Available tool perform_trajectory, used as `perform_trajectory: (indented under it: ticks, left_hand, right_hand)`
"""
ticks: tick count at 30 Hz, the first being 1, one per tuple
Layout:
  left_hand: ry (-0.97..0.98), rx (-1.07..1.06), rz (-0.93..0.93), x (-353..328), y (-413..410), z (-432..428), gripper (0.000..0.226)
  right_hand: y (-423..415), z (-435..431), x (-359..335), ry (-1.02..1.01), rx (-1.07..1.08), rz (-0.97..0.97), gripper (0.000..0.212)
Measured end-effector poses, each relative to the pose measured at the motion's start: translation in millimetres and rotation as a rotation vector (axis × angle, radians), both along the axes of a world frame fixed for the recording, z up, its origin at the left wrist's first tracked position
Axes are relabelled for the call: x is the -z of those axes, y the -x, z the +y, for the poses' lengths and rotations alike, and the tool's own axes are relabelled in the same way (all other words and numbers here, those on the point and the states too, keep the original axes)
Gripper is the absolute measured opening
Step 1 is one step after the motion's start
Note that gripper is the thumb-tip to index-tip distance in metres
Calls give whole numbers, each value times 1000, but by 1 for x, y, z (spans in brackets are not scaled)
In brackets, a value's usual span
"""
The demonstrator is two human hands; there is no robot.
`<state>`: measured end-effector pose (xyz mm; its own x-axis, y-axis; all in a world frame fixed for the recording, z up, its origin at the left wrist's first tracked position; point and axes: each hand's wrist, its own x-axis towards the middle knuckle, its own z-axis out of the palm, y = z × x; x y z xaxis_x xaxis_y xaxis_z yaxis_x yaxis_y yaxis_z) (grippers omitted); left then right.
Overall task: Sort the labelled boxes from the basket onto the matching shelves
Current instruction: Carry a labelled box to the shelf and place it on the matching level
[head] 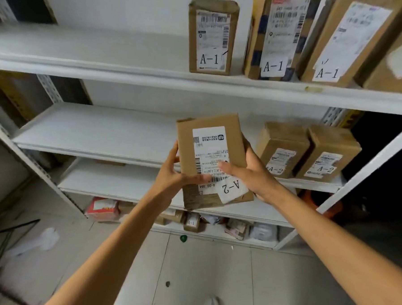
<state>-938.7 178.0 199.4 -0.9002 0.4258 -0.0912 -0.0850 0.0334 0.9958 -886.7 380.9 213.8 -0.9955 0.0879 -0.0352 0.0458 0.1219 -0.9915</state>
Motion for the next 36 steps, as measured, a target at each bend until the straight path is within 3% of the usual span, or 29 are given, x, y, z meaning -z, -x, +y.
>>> perform_trajectory:
  ticks: [2,8,11,16,19,24,30,36]
  left_hand:
    - [15,3,9,0,19,13,113]
    - [-16,-49,13,11,62,50,104]
    - [28,-37,11,19,79,62,106]
    - [82,-21,16,34,94,73,94]
    - [97,-14,-9,41,107,80,89]
    - [72,-8,-42,47,135,92,72]
    - [-18,-36,-79,57,146,113,70]
    - [-64,-57,-112,62,158,133,100]
  right_hand:
    - [17,13,7,-4,49,-25,91]
    - [59,52,29,-27,176,-95,122]
    - [76,59,36,-80,173,-104,109]
    - [85,70,51,-104,218,-178,110]
    - [93,73,60,-105,258,-195,93]
    - [119,77,50,-33,326,-217,49]
    - [134,77,43,90,357,-150,43]
    - [151,86,54,139,514,-63,30]
